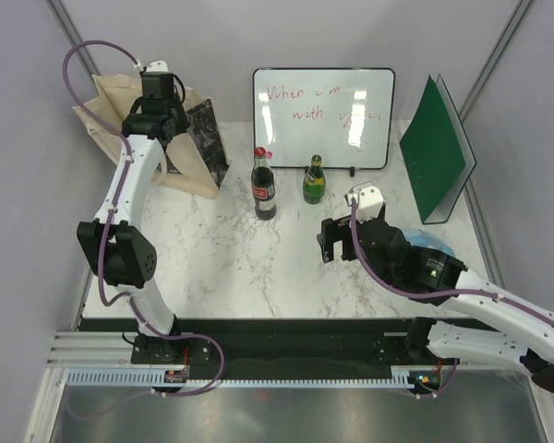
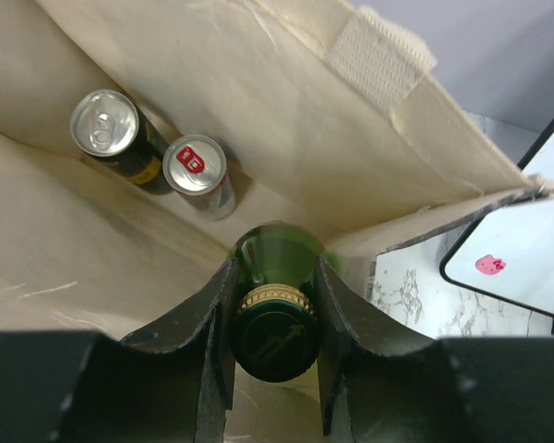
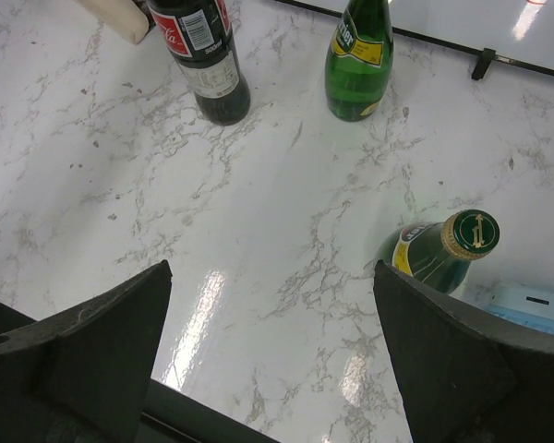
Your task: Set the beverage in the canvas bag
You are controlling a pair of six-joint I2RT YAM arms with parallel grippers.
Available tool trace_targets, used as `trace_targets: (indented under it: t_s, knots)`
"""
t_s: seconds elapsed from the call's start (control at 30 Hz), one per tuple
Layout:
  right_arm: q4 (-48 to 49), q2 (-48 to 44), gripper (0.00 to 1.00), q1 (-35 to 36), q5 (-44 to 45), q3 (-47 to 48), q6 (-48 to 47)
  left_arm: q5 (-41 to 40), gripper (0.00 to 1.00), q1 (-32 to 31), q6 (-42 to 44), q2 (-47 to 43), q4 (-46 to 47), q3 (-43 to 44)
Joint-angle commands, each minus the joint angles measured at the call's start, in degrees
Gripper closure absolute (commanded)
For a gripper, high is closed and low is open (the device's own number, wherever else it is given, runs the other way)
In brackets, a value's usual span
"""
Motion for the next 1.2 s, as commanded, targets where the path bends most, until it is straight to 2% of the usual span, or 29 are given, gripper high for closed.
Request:
trace_targets:
  t_s: [0.0, 0.2, 0.5, 0.87, 1.17]
  knots:
    - [1.9, 0.0, 0.02, -0.2, -0.4, 1.2, -0.1, 3.0, 0.98, -0.8, -3.5, -2.3, 11.3, 0.4]
    - [1.8, -1.2, 0.02, -0.2, -0.2, 1.0, -0.1, 0.2, 0.98, -0.7, -3.4, -0.5, 11.3, 0.3]
    - [1.8, -1.3, 0.02, -0.2, 0.2, 0.8, -0.3, 1.8, 0.98, 0.0, -7.5, 2.4, 7.3, 2.7]
    - [1.7, -1.8, 0.02, -0.2, 0.5, 0.7, -0.4, 3.5, 0.98, 0.0, -5.3, 5.1, 6.5, 1.0]
    - [1.6, -1.9, 0.02, -0.2, 0.7, 0.4, -0.3, 0.9, 0.98, 0.3, -5.5, 7.4, 4.2, 2.1]
